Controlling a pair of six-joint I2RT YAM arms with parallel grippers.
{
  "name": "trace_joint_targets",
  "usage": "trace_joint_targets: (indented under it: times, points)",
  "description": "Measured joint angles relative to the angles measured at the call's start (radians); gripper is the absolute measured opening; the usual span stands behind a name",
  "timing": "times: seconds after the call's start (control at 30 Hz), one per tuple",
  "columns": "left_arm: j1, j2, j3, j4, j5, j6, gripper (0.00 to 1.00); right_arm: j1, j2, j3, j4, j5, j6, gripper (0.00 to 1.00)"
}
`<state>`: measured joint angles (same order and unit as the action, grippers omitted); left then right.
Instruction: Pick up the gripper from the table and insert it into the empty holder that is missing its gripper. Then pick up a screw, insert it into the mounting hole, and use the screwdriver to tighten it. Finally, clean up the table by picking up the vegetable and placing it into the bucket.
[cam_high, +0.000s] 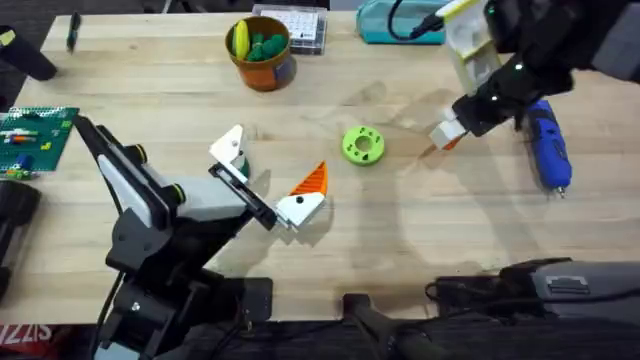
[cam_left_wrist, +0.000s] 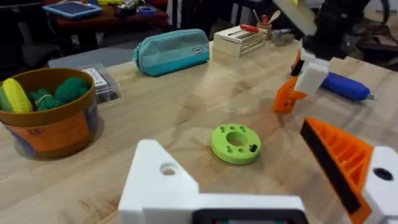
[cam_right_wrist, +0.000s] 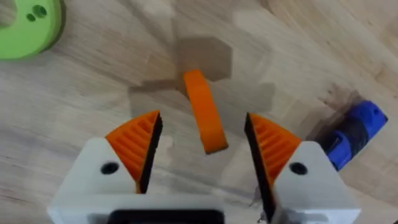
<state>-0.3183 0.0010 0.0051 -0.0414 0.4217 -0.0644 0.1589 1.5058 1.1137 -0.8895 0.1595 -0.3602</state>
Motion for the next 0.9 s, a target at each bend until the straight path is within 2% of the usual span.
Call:
trace_joint_targets:
  times: [0.13, 0.43, 0.57, 0.77, 0.9]
  points:
    - [0.000, 0.000, 0.000, 0.000, 0.000, 0.000, 0.987, 0.000, 0.028, 0.000, 0.048, -0.003, -0.067, 0.815]
    - [0.000, 0.000, 0.000, 0.000, 0.000, 0.000, 0.987, -0.029, 0.028, 0.000, 0.019, -0.004, -0.090, 0.815]
    - [0.000, 0.000, 0.000, 0.000, 0.000, 0.000, 0.987, -0.034, 0.028, 0.000, 0.019, -0.039, -0.090, 0.815]
    - [0.000, 0.000, 0.000, 0.000, 0.000, 0.000, 0.987, -0.035, 0.028, 0.000, 0.015, -0.081, -0.094, 0.721]
    - [0.000, 0.000, 0.000, 0.000, 0.000, 0.000, 0.987, -0.047, 0.028, 0.000, 0.006, -0.091, -0.094, 0.702]
